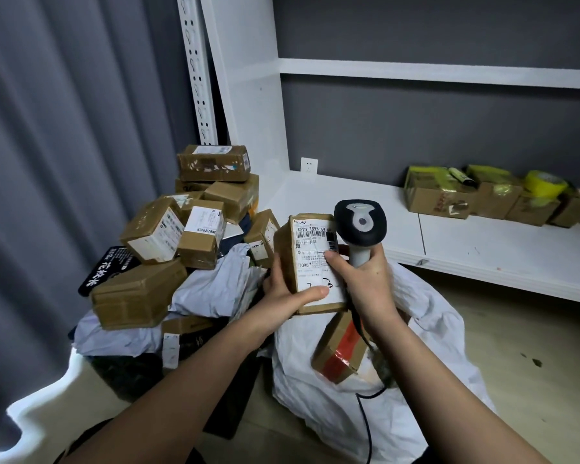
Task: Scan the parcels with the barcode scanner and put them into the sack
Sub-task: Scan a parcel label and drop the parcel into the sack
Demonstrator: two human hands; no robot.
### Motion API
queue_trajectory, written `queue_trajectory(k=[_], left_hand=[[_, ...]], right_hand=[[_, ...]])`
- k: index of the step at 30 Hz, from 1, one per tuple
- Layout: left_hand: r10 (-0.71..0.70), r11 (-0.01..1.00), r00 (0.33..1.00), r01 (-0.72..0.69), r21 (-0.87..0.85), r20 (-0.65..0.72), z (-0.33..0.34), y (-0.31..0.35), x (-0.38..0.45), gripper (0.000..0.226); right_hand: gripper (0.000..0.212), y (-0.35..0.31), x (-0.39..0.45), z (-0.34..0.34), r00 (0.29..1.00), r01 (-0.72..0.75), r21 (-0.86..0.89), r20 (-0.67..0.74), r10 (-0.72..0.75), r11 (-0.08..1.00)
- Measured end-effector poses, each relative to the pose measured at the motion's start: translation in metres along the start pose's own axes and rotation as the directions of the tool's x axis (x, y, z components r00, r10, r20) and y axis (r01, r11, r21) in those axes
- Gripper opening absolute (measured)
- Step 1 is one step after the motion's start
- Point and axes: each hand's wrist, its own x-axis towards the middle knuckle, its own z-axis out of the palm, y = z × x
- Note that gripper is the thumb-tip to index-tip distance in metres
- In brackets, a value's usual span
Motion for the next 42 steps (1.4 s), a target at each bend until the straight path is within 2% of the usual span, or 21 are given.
queue_trajectory(k=[2,4,5,7,11,13,15,17,20,24,30,42], left_hand=[[0.005,0.992,1.000,-0.005,-0.125,0.001,-0.003,0.002,0.001,0.111],[0.011,0.971,1.000,-0.016,-0.240,-0.020,-0.007,0.005,0.002,0.094],[0.004,0.963,0.999,-0.012,-0.267,-0.032,-0.010,0.006,0.003,0.097],[-0.018,0.958,0.998,0.001,-0.286,-0.055,-0.016,0.004,0.005,0.095],[0.007,0.965,0.986,-0.050,-0.256,-0.164,-0.023,-0.003,0.007,0.081],[0.072,0.977,0.960,-0.123,-0.176,-0.271,-0.023,-0.004,0.009,0.085],[0.117,0.982,0.922,-0.164,-0.097,-0.369,-0.022,-0.007,0.011,0.103],[0.105,0.988,0.894,-0.145,-0.060,-0.436,-0.023,-0.012,0.016,0.116],[0.104,0.991,0.869,-0.131,-0.022,-0.483,-0.022,-0.008,0.013,0.118],[0.111,0.993,0.859,-0.120,0.013,-0.500,-0.024,-0.011,0.018,0.111],[0.123,0.992,0.845,-0.127,0.028,-0.520,-0.024,-0.011,0.020,0.113],[0.116,0.993,0.864,-0.119,0.026,-0.490,-0.022,-0.009,0.016,0.111]], right_hand=[[0.048,-0.002,-0.003,0.000,1.000,-0.003,0.020,-0.011,0.003,1.000],[0.031,-0.008,-0.005,-0.003,1.000,0.002,0.038,-0.016,-0.001,0.999],[0.019,-0.012,-0.007,-0.006,1.000,-0.002,0.048,-0.022,0.003,0.999],[0.010,-0.016,-0.012,-0.012,1.000,-0.028,0.045,0.000,0.029,0.999],[0.015,-0.022,-0.023,-0.013,0.980,-0.087,0.045,0.182,0.077,0.995],[0.020,-0.022,-0.029,-0.010,0.968,-0.089,0.049,0.238,0.075,0.995],[0.026,-0.023,-0.032,-0.007,0.961,-0.093,0.028,0.263,0.082,0.995],[0.025,-0.024,-0.032,-0.007,0.958,-0.120,0.012,0.262,0.113,0.993],[0.025,-0.023,-0.030,-0.009,0.955,-0.159,0.020,0.255,0.149,0.987],[0.025,-0.023,-0.031,-0.008,0.950,-0.165,-0.020,0.265,0.164,0.986],[0.029,-0.027,-0.035,-0.008,0.932,-0.172,-0.087,0.308,0.191,0.981],[0.023,-0.028,-0.034,-0.010,0.938,-0.184,-0.084,0.282,0.201,0.979]])
